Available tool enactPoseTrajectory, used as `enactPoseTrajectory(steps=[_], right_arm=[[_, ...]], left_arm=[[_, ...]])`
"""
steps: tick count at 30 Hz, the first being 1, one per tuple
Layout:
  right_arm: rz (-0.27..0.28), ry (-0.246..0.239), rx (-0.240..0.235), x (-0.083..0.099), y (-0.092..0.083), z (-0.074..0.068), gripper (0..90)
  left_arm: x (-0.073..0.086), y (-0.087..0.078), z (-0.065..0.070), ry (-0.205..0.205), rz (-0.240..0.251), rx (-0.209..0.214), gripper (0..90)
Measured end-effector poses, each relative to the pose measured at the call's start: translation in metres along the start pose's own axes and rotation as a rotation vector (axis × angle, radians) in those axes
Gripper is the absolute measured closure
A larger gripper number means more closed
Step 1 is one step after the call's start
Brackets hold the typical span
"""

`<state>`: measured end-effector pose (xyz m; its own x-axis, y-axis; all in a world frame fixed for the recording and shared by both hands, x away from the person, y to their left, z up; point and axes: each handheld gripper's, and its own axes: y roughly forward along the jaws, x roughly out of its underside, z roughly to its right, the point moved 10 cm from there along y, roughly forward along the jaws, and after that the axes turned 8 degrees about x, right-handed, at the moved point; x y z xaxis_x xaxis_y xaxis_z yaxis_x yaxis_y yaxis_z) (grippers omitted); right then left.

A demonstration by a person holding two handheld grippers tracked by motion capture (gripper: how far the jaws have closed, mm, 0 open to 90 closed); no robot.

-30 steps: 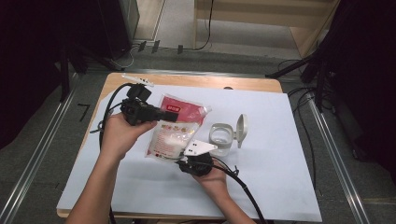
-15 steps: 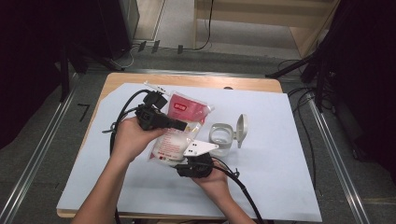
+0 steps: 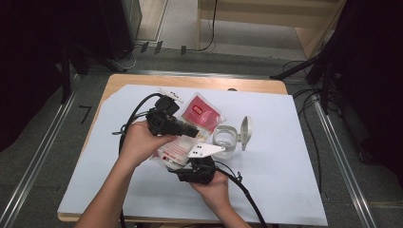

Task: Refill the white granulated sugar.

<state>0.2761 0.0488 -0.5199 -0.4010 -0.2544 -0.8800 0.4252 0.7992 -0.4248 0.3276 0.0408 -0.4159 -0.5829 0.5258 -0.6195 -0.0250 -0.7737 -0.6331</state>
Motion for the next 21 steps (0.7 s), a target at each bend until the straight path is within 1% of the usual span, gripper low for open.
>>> enactPoseTrajectory(steps=[1,2,3,4,5,7,8,10,11,13,14,15,16,17,18,19,21], right_arm=[[0.003,0.002,-0.001,0.000,-0.001,0.000,53.8],[0.009,0.015,-0.015,0.000,-0.003,-0.001,53.8],[0.020,0.036,-0.022,-0.001,-0.005,-0.001,53.8],[0.030,0.061,-0.029,-0.003,-0.007,0.000,53.9],[0.036,0.083,-0.043,-0.005,-0.010,0.000,54.0],[0.037,0.080,-0.029,-0.007,-0.012,0.001,54.0],[0.033,0.074,-0.023,-0.007,-0.013,0.001,54.0],[0.015,0.052,-0.002,-0.006,-0.012,0.001,53.6],[0.009,0.045,0.003,-0.005,-0.012,0.000,53.2],[0.010,0.017,0.039,-0.006,-0.011,-0.001,51.6],[0.011,0.015,0.051,-0.007,-0.011,-0.002,51.1],[0.018,0.019,0.065,-0.008,-0.011,-0.002,49.7],[0.021,0.026,0.074,-0.009,-0.011,-0.002,48.2],[0.020,0.026,0.087,-0.010,-0.010,-0.001,48.4],[0.010,0.032,0.099,-0.010,-0.009,-0.001,49.4],[0.008,0.040,0.097,-0.010,-0.008,-0.002,51.0],[0.004,0.062,0.094,-0.009,-0.008,-0.002,53.7]], left_arm=[[0.002,0.001,0.001,0.002,-0.013,0.016,73.8],[0.005,0.003,0.001,0.013,-0.045,0.009,71.2],[0.007,0.005,0.001,0.024,-0.060,0.005,70.3],[0.006,0.006,0.001,0.023,-0.037,0.010,70.3],[0.004,0.006,0.001,0.004,-0.030,0.017,72.2],[0.002,0.007,0.001,0.001,-0.023,0.016,75.2],[0.002,0.008,0.002,-0.002,-0.030,0.014,76.1],[0.002,0.009,0.004,-0.005,-0.037,0.009,78.2],[0.002,0.010,0.005,-0.013,-0.034,0.006,78.9],[0.001,0.009,0.005,-0.029,-0.038,-0.007,79.9],[-0.001,0.009,0.006,-0.039,-0.020,-0.008,80.2],[0.000,0.008,0.006,-0.041,-0.035,-0.020,80.4],[-0.001,0.008,0.006,-0.038,-0.034,-0.023,80.5],[-0.001,0.009,0.007,-0.038,-0.028,-0.027,80.4],[-0.001,0.010,0.007,-0.040,-0.030,-0.022,80.4],[-0.001,0.011,0.007,-0.043,-0.039,-0.034,80.3],[0.000,0.011,0.007,-0.043,-0.044,-0.028,79.6]])
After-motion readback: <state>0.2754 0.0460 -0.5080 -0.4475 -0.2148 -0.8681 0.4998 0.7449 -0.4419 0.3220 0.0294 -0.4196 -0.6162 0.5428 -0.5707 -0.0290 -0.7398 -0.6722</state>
